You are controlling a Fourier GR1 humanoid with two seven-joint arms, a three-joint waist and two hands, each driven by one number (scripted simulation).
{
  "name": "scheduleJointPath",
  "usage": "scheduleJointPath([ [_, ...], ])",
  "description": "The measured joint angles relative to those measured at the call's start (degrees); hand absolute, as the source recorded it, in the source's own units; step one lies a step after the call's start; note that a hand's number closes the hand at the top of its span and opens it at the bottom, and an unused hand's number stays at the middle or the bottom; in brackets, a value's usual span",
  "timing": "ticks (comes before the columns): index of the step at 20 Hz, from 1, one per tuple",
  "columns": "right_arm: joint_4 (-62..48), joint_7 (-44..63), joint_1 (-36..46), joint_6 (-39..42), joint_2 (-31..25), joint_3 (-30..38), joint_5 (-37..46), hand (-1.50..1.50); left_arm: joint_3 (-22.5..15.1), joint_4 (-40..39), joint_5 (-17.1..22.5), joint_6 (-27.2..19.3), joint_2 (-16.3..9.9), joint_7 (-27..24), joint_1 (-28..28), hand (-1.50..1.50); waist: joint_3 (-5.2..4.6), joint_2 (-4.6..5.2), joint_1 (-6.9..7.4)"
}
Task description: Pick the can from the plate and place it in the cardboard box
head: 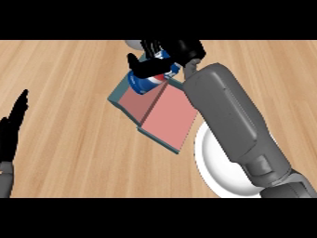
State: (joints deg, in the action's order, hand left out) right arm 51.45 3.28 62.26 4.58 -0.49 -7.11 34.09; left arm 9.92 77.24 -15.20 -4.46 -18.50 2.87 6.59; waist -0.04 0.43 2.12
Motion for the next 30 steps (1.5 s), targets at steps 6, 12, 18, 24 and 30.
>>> scheduleJointPath([
  [6, -12.83, 1.15, 4.58, -9.27, 0.38, -5.49, -4.34, -1.50, -0.36, 0.11, -0.46, 0.60, -0.26, 1.24, 1.91, 0.00, 0.00, 0.26, 1.05],
  [12, -22.43, -0.18, 6.82, -11.48, 0.50, -7.54, -12.47, -1.50, -0.78, -1.02, -0.90, 0.67, 0.12, 0.65, 3.31, 0.00, -0.01, 0.54, 2.22],
  [18, -24.53, -5.02, 7.67, -15.74, 0.49, -10.16, -19.95, -1.50, -0.23, -1.39, -0.48, 1.48, -0.33, 0.78, 3.62, 0.00, 0.01, 0.55, 2.35],
  [24, -24.37, -11.26, 8.16, -20.79, 0.48, -6.56, -26.44, -1.50, 0.31, -2.00, -0.51, 1.34, -0.40, 0.99, 3.77, 0.00, 0.03, 0.42, 1.29],
  [30, -25.68, -17.40, 8.65, -18.84, -2.24, 1.09, -31.68, -1.50, 1.12, -0.86, -0.19, 1.20, -0.48, 0.50, 1.90, 0.00, 0.05, 0.18, 0.08],
])
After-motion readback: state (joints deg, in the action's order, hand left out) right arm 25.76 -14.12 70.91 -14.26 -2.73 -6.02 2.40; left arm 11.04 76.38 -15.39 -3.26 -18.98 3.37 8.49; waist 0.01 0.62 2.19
